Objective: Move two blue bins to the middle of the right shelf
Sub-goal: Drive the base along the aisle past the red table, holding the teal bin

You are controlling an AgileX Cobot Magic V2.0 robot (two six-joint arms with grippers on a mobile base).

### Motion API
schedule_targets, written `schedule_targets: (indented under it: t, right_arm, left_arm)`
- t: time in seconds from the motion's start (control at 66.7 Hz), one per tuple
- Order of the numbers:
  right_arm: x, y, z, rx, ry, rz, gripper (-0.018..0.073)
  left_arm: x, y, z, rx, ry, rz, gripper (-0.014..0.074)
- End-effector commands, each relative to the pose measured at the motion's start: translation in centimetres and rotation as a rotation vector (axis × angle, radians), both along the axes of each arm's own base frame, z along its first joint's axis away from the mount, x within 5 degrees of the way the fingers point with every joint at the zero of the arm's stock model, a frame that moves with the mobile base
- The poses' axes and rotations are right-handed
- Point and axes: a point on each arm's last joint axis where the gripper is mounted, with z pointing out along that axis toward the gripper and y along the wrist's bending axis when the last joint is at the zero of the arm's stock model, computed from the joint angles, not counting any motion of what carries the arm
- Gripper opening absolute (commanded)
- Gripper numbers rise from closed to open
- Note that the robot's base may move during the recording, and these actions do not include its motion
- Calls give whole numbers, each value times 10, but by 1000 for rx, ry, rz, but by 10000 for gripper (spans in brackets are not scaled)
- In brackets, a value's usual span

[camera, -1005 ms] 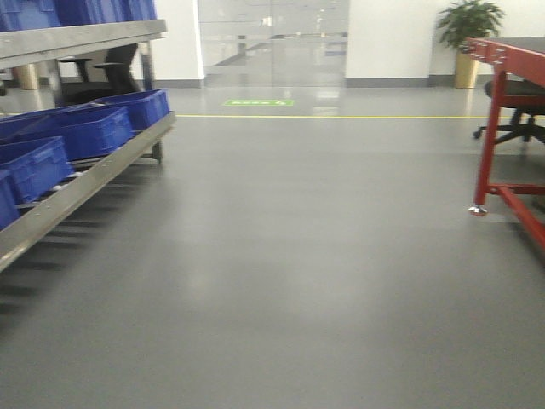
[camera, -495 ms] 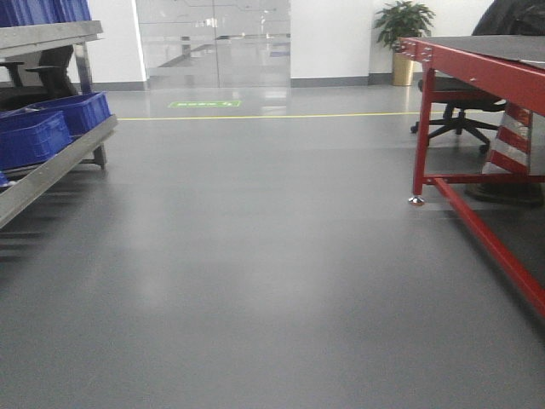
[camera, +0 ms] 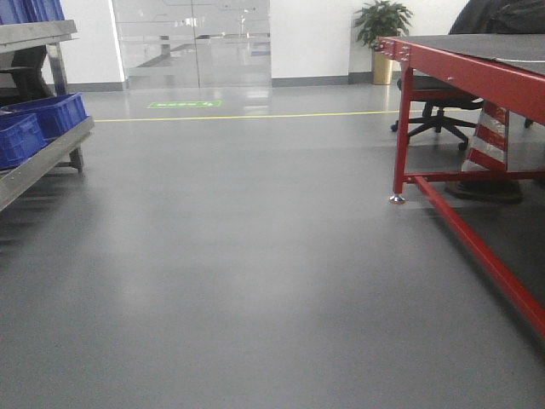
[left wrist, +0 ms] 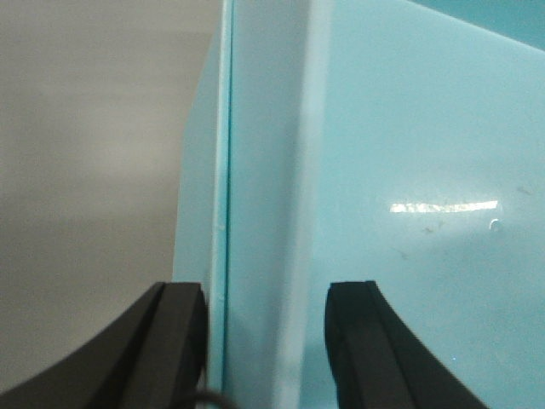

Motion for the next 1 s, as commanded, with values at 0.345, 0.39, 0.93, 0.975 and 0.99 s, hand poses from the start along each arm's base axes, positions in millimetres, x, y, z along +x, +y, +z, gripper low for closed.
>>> schedule_targets:
  t: [0.345, 0.39, 0.93, 0.975, 0.99]
  right_arm:
    - [-3, 0, 15, 23, -109, 19, -154]
    - [-3, 0, 15, 23, -109, 19, -154]
    - [-3, 0, 15, 23, -109, 19, -154]
    - [-3, 0, 15, 23, -109, 19, -154]
    - [-3, 0, 15, 23, -109, 19, -154]
  left_arm:
    - [-6, -2, 17, -30, -110, -25, -111]
    - [-6, -2, 17, -30, -110, -25, -111]
    - [-6, -2, 17, -30, -110, -25, -111]
    - [-6, -2, 17, -30, -110, -25, -111]
    - [-6, -2, 17, -30, -110, -25, -111]
